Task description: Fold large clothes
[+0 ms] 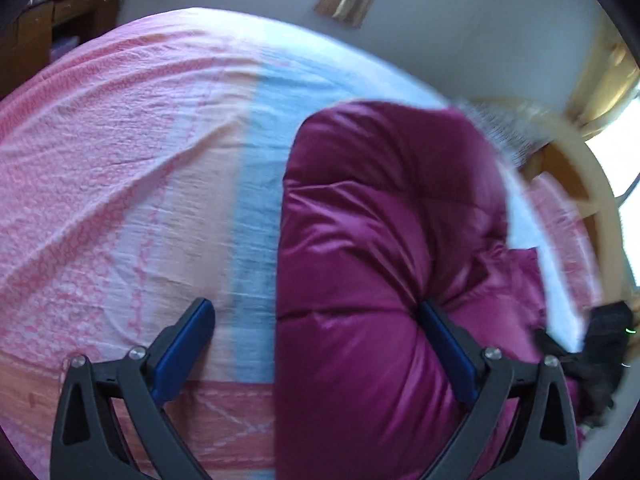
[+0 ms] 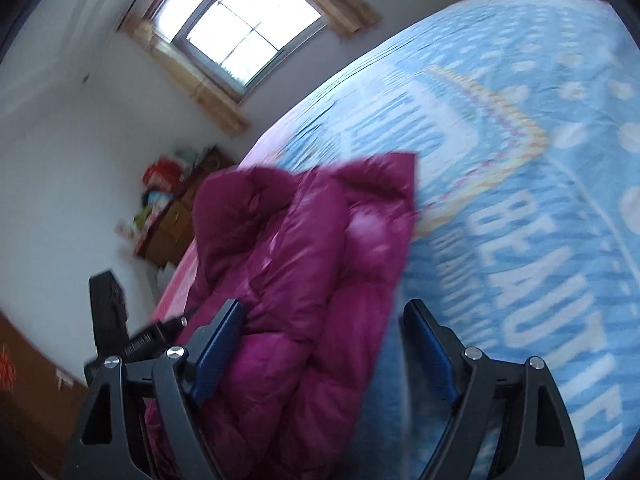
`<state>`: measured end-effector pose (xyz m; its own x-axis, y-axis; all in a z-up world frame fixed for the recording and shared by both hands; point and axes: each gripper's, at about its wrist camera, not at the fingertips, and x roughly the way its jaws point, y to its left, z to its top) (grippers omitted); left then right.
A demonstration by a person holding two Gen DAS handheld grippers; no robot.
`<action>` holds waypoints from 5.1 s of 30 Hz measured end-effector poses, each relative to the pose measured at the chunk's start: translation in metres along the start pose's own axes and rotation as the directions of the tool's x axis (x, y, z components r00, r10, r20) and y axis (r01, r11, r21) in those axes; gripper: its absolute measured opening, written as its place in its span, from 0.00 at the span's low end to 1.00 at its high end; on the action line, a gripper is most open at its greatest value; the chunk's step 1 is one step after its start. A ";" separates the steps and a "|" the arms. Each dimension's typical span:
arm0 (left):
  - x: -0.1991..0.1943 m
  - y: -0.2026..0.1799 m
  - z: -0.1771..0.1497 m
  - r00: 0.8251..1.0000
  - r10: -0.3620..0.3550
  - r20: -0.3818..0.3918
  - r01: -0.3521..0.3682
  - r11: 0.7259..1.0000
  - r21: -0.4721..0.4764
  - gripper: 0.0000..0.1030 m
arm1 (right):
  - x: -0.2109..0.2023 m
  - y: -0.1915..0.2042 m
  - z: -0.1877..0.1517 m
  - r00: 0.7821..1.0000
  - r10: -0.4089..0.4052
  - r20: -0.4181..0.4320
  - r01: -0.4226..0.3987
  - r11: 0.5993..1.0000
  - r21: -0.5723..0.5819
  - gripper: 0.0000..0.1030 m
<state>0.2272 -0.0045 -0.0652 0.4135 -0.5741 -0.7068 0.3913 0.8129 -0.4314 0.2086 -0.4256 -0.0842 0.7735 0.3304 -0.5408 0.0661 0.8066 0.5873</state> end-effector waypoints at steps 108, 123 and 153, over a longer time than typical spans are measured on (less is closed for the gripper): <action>-0.171 0.179 -0.072 0.691 0.714 0.115 -0.683 0.697 -0.219 0.50 | 0.102 0.310 -0.150 0.993 0.106 -0.049 -0.117 0.914 -0.388 0.50; -0.165 0.167 -0.072 0.665 0.737 0.122 -0.713 0.675 -0.189 0.54 | 0.190 0.333 -0.161 0.969 -0.065 -0.238 -0.060 0.874 -0.483 0.20; -0.159 0.131 -0.088 0.575 0.801 0.166 -0.804 0.591 -0.063 0.65 | 0.073 0.292 -0.231 0.988 -0.092 -0.124 0.025 0.885 -0.465 0.28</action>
<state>0.1398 0.2018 -0.0586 0.6879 0.3043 -0.6589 -0.1528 0.9482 0.2784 0.1388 -0.0525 -0.0917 0.6800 0.3126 -0.6632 -0.2156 0.9498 0.2266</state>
